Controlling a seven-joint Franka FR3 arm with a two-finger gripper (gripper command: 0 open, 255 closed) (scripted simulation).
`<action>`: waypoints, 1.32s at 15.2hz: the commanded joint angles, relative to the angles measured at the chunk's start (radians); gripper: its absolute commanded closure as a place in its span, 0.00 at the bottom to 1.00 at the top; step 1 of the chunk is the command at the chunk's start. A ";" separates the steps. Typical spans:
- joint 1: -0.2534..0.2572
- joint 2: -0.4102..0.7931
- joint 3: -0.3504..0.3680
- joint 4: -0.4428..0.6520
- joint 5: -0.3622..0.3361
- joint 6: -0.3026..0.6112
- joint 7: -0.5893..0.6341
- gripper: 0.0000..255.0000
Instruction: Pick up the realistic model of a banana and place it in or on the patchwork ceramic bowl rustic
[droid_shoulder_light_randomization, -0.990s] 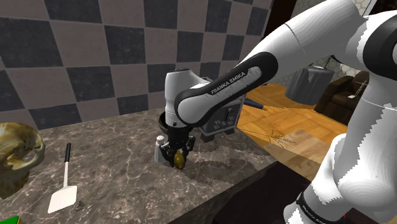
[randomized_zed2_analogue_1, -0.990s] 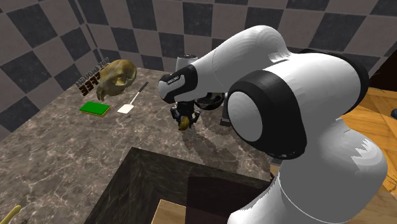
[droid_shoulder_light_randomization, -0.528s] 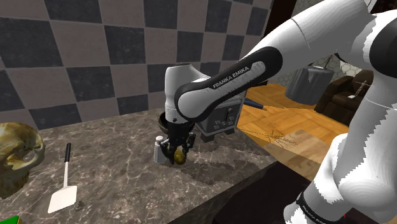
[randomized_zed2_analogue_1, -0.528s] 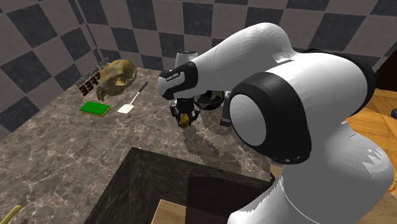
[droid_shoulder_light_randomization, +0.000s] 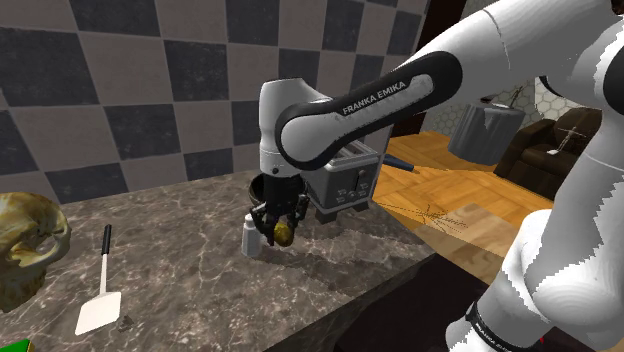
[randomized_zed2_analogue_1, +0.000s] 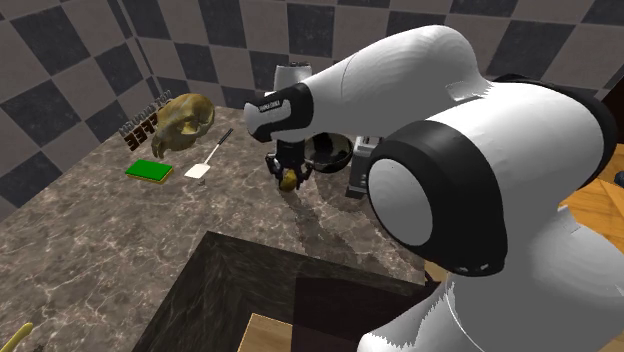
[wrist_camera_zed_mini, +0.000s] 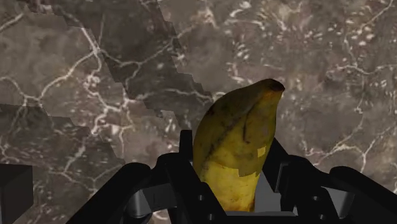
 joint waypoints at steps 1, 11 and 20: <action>-0.001 -0.016 0.000 0.013 0.003 -0.029 0.000 1.00; -0.005 -0.069 -0.003 0.092 0.011 -0.159 0.006 1.00; -0.008 -0.099 -0.007 0.181 0.014 -0.276 0.014 1.00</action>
